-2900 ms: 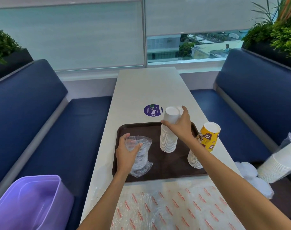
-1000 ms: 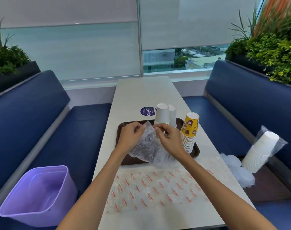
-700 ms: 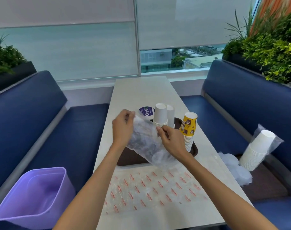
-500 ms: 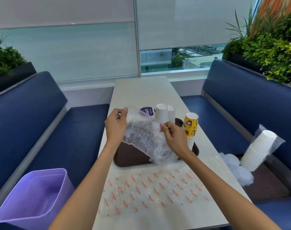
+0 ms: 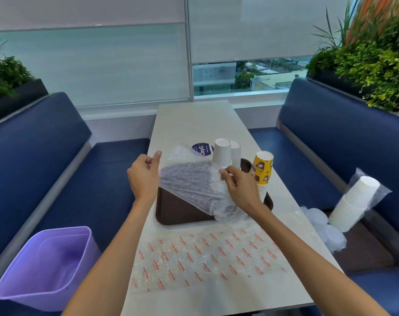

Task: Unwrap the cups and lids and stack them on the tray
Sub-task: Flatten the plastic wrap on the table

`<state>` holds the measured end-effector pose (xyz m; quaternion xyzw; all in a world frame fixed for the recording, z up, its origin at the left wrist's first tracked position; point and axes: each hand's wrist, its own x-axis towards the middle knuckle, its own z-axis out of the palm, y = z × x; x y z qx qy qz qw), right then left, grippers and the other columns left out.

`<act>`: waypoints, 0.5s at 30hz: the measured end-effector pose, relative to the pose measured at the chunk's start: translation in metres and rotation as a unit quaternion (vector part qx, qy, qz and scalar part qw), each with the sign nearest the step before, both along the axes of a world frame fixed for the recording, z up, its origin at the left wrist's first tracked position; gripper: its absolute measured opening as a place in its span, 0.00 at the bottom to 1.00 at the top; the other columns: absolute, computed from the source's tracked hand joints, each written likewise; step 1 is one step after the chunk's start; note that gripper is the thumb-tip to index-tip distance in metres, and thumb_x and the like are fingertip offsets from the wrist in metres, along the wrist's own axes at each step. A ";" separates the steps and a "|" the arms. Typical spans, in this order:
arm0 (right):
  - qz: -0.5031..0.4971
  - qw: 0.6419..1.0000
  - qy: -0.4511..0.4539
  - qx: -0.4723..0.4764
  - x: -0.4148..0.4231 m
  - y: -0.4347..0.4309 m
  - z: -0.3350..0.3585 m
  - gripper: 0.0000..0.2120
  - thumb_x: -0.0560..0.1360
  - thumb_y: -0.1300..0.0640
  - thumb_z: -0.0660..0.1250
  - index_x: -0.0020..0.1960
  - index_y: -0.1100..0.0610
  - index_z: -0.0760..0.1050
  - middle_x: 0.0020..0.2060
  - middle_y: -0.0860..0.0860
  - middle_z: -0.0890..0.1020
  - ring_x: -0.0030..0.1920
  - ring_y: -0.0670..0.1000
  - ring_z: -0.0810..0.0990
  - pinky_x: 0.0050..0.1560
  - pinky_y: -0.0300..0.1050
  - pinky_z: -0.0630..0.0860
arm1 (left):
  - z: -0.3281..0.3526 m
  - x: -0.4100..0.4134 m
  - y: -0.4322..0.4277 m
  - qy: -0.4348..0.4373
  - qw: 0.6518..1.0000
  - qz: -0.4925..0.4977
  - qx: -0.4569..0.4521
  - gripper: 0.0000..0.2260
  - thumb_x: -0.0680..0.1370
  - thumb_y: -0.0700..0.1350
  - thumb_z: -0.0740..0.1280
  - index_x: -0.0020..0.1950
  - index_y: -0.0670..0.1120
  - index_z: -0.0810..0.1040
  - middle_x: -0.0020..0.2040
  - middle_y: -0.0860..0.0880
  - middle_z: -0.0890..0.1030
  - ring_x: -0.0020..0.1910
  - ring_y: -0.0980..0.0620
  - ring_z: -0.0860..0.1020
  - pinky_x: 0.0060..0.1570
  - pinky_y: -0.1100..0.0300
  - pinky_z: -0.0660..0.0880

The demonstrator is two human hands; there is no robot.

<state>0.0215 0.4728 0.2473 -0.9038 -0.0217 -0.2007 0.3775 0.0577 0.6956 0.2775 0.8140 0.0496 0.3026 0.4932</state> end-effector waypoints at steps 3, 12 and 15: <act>-0.027 0.998 0.002 0.051 0.000 -0.004 0.000 0.15 0.81 0.49 0.58 0.47 0.60 0.77 0.31 0.42 0.74 0.29 0.40 0.70 0.27 0.30 0.62 | -0.010 -0.004 -0.003 -0.002 0.990 0.017 -0.137 0.17 0.80 0.51 0.63 0.40 0.39 0.73 0.30 0.48 0.72 0.29 0.53 0.70 0.32 0.61 0.69; -0.060 0.961 -0.036 0.269 0.005 0.013 0.019 0.14 0.83 0.54 0.55 0.45 0.61 0.73 0.24 0.48 0.72 0.24 0.38 0.73 0.29 0.31 0.66 | -0.048 -0.059 -0.054 0.137 0.939 -0.280 -0.145 0.32 0.64 0.76 0.61 0.59 0.56 0.72 0.54 0.57 0.78 0.54 0.61 0.77 0.53 0.65 0.73; -0.077 0.938 -0.055 0.334 0.005 0.020 0.020 0.14 0.83 0.54 0.54 0.42 0.57 0.71 0.27 0.50 0.72 0.27 0.39 0.73 0.32 0.33 0.67 | -0.051 -0.070 -0.059 0.126 0.938 -0.299 -0.123 0.33 0.63 0.70 0.70 0.63 0.54 0.71 0.56 0.59 0.77 0.55 0.66 0.76 0.50 0.69 0.74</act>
